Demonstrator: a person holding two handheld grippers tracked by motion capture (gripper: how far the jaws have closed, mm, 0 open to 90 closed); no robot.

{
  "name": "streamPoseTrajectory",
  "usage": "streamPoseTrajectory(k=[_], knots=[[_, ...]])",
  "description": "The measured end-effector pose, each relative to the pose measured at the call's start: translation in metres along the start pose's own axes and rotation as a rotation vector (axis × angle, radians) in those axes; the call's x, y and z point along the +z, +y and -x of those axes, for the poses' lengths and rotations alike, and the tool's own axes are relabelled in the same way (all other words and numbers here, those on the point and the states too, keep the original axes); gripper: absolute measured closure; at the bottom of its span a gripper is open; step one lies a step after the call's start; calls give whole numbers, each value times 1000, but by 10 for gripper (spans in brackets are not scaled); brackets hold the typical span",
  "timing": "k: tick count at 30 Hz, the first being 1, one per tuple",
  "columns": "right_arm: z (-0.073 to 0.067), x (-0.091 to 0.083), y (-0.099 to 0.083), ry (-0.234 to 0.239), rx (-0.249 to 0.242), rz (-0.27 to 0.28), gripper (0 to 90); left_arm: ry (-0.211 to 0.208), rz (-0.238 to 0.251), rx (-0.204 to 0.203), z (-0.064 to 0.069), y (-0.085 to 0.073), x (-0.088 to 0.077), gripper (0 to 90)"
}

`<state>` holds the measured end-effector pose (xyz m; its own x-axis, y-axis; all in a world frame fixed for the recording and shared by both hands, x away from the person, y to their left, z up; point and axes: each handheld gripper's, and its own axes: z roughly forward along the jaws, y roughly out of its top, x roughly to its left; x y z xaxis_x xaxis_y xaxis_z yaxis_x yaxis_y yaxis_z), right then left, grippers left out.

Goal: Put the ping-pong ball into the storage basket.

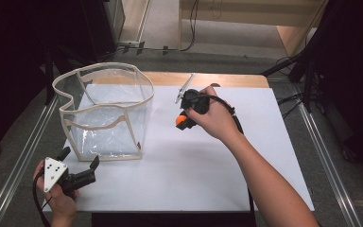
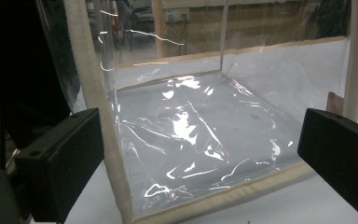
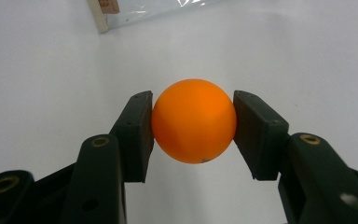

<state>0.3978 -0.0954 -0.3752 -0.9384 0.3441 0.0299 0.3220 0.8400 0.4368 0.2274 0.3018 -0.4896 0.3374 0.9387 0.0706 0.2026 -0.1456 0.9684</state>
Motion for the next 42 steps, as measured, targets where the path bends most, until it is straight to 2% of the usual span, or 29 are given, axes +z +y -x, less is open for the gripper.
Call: streamPoseTrajectory(k=[42], knots=[[10,-28,42,31,-41,18,479,1,4,0,0,0,0,9]])
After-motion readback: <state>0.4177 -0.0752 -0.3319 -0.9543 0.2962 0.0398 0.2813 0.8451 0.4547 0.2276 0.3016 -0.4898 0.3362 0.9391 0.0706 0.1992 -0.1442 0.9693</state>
